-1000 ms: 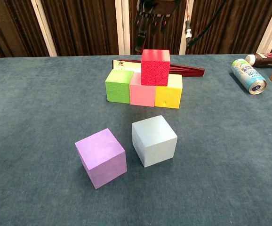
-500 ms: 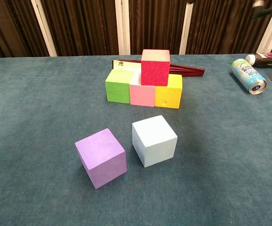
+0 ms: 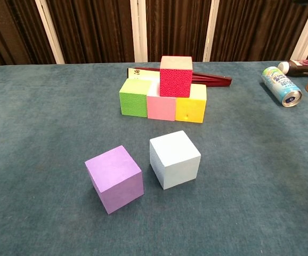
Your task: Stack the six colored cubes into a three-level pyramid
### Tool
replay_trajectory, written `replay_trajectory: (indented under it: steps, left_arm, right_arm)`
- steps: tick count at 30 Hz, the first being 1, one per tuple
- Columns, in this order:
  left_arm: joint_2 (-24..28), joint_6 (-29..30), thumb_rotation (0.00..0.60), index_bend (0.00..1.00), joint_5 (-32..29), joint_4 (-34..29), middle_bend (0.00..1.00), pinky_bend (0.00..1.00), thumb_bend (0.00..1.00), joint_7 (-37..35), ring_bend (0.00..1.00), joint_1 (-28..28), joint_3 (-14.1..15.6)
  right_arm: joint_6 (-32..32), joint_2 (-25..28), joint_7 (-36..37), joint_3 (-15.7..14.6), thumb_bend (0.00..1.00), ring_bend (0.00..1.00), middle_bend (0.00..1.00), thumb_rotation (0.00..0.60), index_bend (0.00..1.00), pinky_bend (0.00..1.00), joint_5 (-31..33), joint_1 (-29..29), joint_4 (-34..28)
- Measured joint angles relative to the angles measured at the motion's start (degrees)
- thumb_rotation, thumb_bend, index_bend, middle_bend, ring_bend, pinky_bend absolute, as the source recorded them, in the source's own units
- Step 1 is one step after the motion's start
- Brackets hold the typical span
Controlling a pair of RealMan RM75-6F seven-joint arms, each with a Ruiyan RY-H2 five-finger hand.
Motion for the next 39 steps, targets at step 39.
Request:
replay_trajectory:
  steps: [39]
  left_arm:
    - [17.4, -22.1, 0.6, 0.05, 6.5, -16.7, 0.01, 0.0, 0.27, -6.1, 0.0, -12.1, 1.4]
  right_arm:
    - [21.9, -14.4, 25.0, -28.9, 0.33, 0.0, 0.04, 0.6, 0.0, 0.0, -37.4, -17.7, 22.4]
